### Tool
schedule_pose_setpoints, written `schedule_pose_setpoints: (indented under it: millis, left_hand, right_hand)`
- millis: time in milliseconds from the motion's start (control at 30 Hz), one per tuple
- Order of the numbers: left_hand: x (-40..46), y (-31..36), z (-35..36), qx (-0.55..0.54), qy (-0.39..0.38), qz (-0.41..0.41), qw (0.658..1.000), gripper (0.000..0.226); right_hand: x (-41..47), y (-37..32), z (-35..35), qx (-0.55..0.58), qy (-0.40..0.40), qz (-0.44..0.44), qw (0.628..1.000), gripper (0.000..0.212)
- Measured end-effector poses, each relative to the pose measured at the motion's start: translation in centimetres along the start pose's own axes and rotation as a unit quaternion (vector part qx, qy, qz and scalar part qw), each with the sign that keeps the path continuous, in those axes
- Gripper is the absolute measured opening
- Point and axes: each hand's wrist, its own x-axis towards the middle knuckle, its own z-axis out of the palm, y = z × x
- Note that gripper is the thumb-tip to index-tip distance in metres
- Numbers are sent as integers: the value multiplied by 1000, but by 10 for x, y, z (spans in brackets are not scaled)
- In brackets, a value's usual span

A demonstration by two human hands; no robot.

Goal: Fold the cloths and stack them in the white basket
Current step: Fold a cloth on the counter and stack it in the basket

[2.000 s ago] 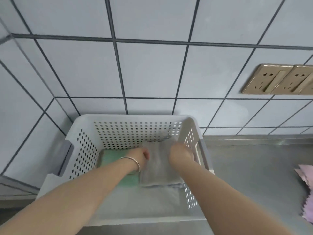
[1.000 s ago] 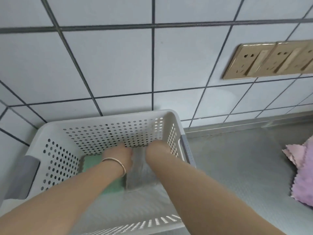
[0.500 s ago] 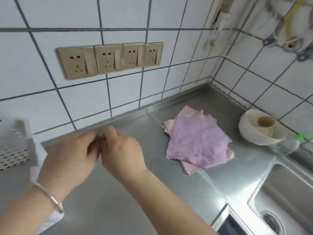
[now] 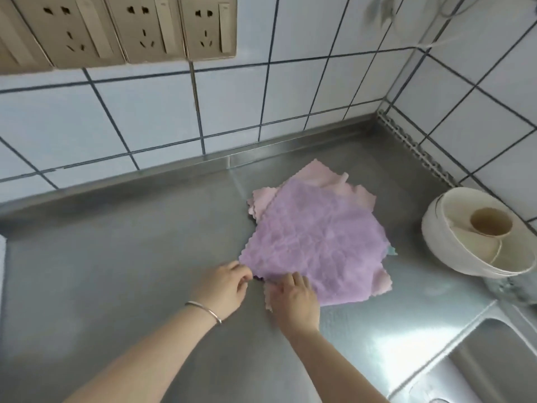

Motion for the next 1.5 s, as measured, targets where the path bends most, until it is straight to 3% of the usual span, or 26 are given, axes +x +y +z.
schedule_pose_setpoints:
  millis: [67,233,333,433,633,667,767,867,1000,1133,1300,1400,1500]
  left_hand:
    - [6,3,16,34,20,10,999,39]
    - [17,11,42,66,34,-20,997,48]
    - [23,9,48,74,46,-26,996,39]
    - [33,3,45,76,70,-14,994,15]
    - [39,0,35,67,100,10,993,14]
    - [36,0,29,64,105,18,992,15]
    - [33,2,7,58,135,68,987,24]
    - [21,7,-30,46,198,99,974,25]
    - [-8,7,-93,4,251,74,965,23]
    - [-43,-15,-161,-96,254,-36,962,25]
    - [-54,-70,-229,-34,231,-152,960,19]
    - [-63,-99,-266,-3,272,-182,945,14]
    - [-86,-103,-296,35,333,-174,926,15]
  right_hand:
    - [7,6,5,-13,11,-8,1000,26]
    - [16,18,8,-18,33,-29,999,20]
    - [16,27,6,-38,35,-17,999,22]
    - [18,38,5,-44,52,-8,998,24]
    - [15,60,-8,-74,14,-10,997,12]
    - [13,62,-17,-61,22,-2,998,8]
    - [14,78,-39,-15,79,-33,996,30]
    - [19,76,-80,11,160,-81,984,29]
    - [23,47,-145,64,230,-125,963,35]
    - [36,-5,-197,189,146,-117,964,32]
    - [86,-87,-205,129,2,-174,976,22]
    - [100,-131,-201,96,-9,-205,974,15]
    - [86,-159,-211,158,38,-241,957,14]
